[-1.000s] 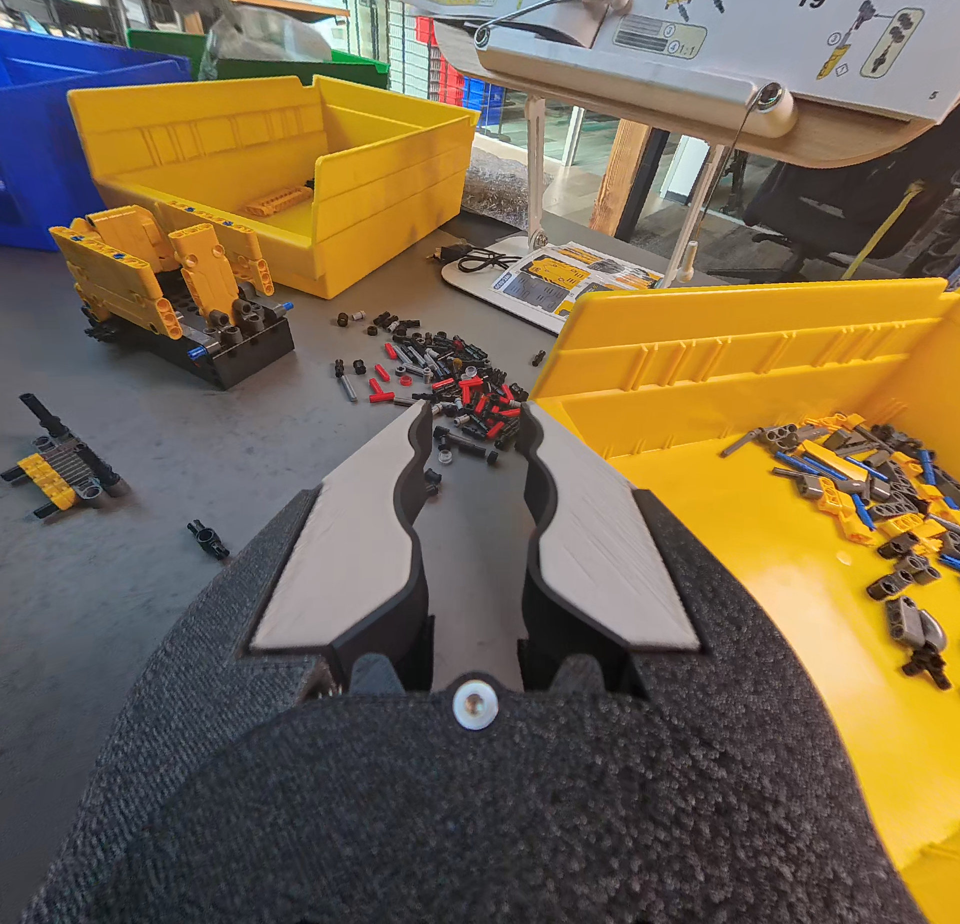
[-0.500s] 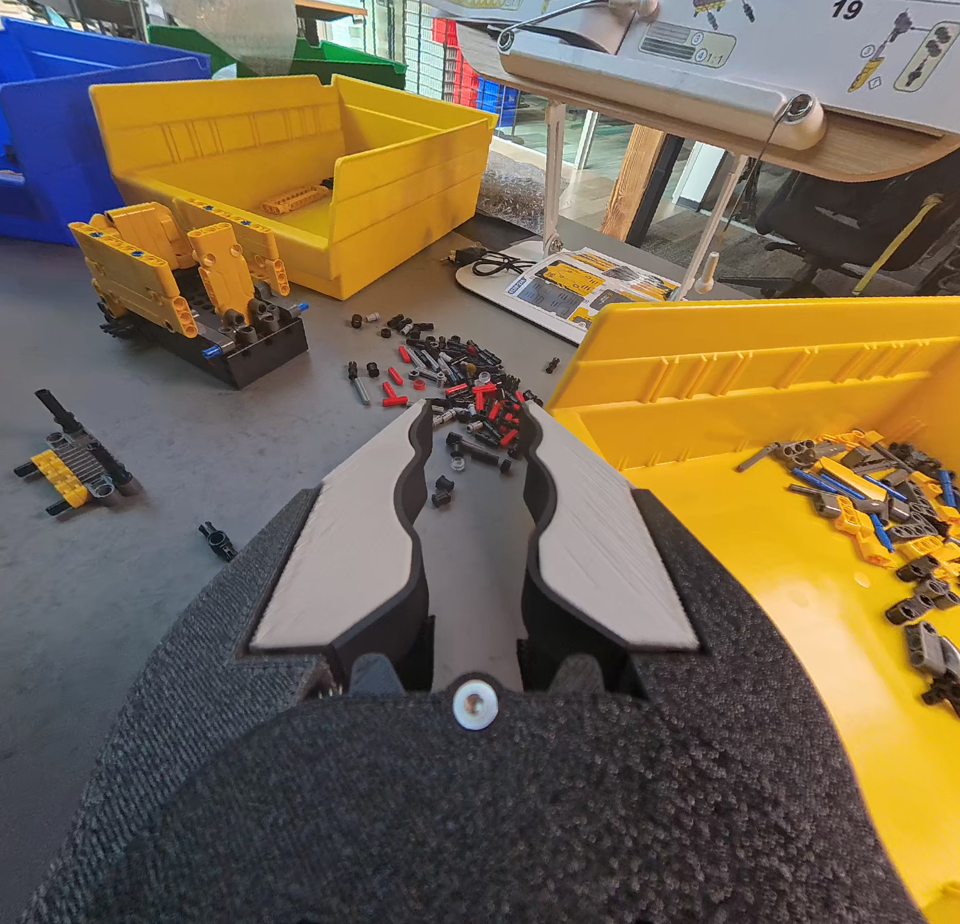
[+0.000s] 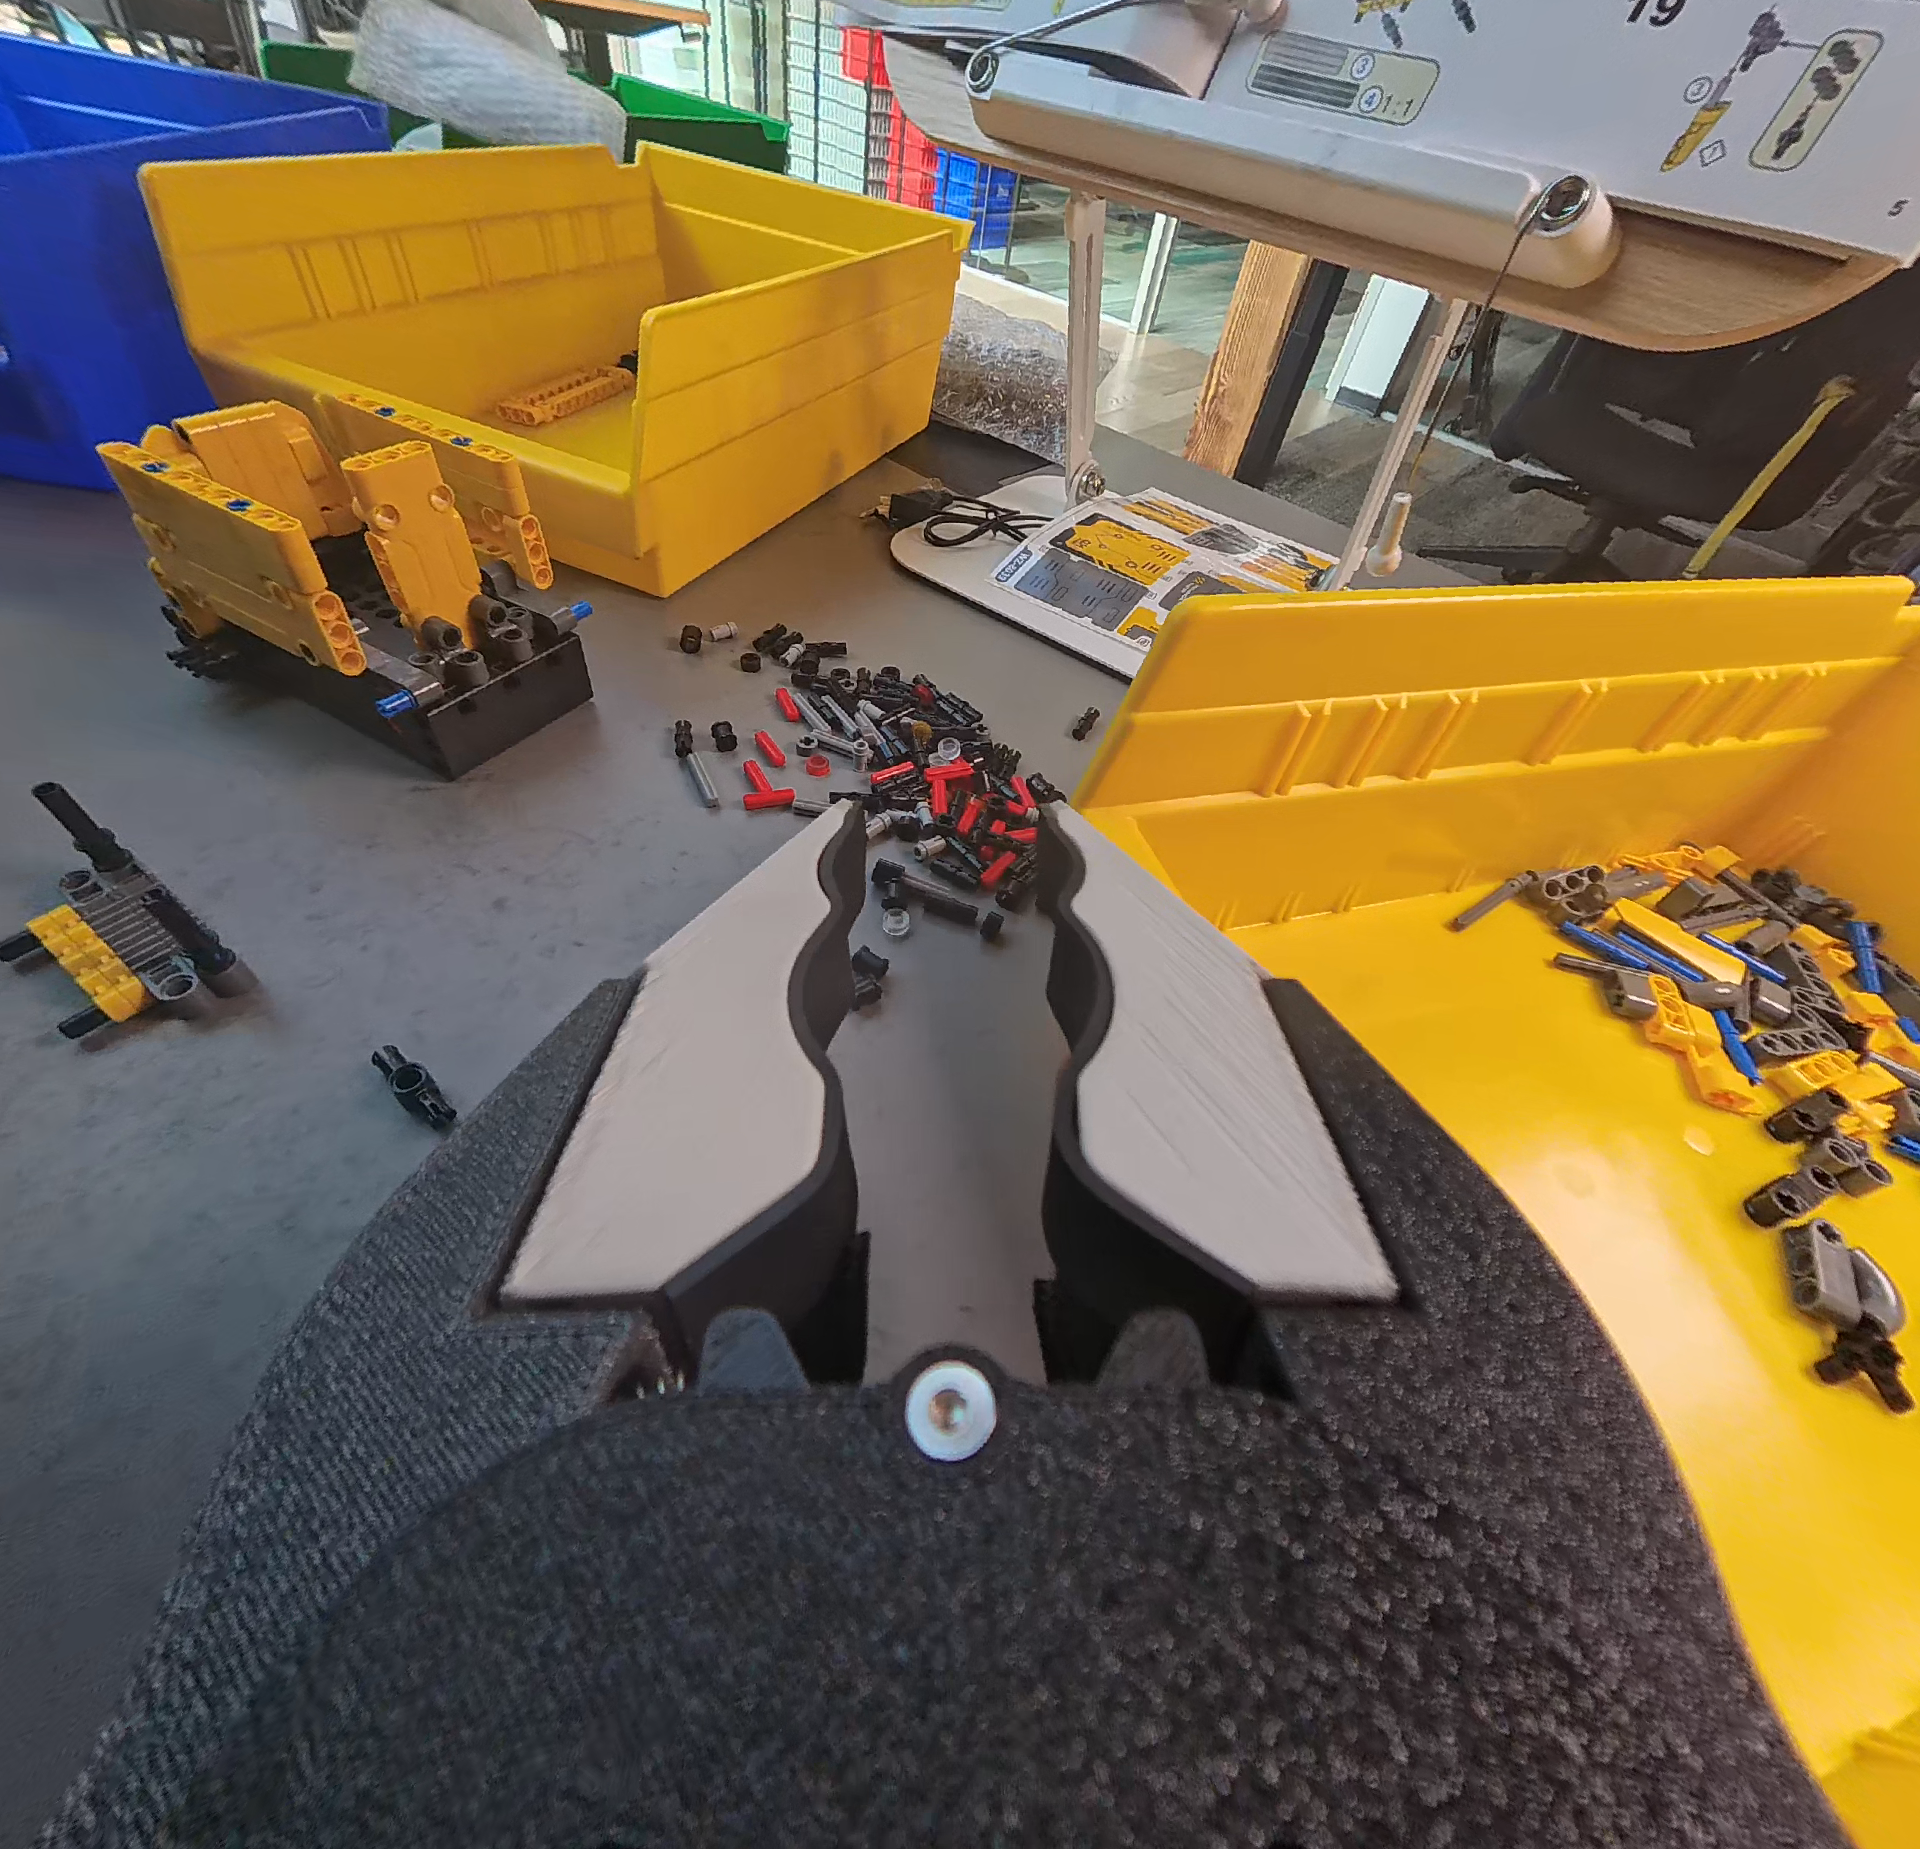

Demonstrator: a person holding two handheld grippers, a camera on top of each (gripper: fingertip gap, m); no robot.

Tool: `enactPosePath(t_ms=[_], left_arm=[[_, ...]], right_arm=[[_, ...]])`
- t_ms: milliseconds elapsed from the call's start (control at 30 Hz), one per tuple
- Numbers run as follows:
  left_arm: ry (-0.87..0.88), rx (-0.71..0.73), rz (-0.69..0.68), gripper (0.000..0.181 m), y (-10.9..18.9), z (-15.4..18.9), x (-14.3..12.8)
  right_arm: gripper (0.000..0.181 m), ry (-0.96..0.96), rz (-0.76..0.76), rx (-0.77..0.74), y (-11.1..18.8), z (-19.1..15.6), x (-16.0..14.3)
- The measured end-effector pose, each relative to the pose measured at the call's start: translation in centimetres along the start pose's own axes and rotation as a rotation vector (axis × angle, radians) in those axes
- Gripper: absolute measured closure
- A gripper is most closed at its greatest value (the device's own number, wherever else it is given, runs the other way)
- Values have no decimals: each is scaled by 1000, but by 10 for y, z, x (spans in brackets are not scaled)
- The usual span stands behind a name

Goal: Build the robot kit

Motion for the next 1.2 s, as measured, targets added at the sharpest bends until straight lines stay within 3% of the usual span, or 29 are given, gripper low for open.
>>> enactPosePath(t_ms=[100,200,367,467,600,767,900,1000,1067,1133,1167,1200], left_arm=[[57,-12,-29,181,-7,-12,-8],[253,-79,-6,181,-2,-29,-10],[744,-359,218,181,48,-65,9],[986,-626,463,181,110,-83,33],[1118,-968,828,181,227,-91,63],[1081,-1356,1205,181,388,-66,93],[1047,-1646,1430,181,497,-30,109],[1090,-1905,1538,181,553,-6,120],[1136,-2072,1560,181,577,10,129],[1182,-2195,1534,181,591,29,141],[1201,-2233,1506,181,594,38,147],[1225,-2258,1479,181,596,47,152]], right_arm=[[149,-1,0,-1,0,0,0],[149,0,1,0,1,0,0],[149,9,14,16,2,-3,3],[149,13,55,40,3,-9,13],[146,-12,156,131,4,-24,36],[134,-63,309,354,-2,-59,82],[122,-122,436,592,-5,-95,129],[107,-209,505,756,-11,-111,150],[91,-281,526,860,-17,-119,156],[87,-383,579,973,-16,-124,161],[93,-438,609,1025,-12,-126,163],[117,-473,636,1052,-9,-127,164]])
Point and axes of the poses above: each gripper's, where its closed fingertips meet, y back along the fingers, x out of its top, z = x × y across the jaws, the point moved 3 cm from there along y, back along the fingers, and after that the axes turned 11 degrees about x, right-handed, at the moved point
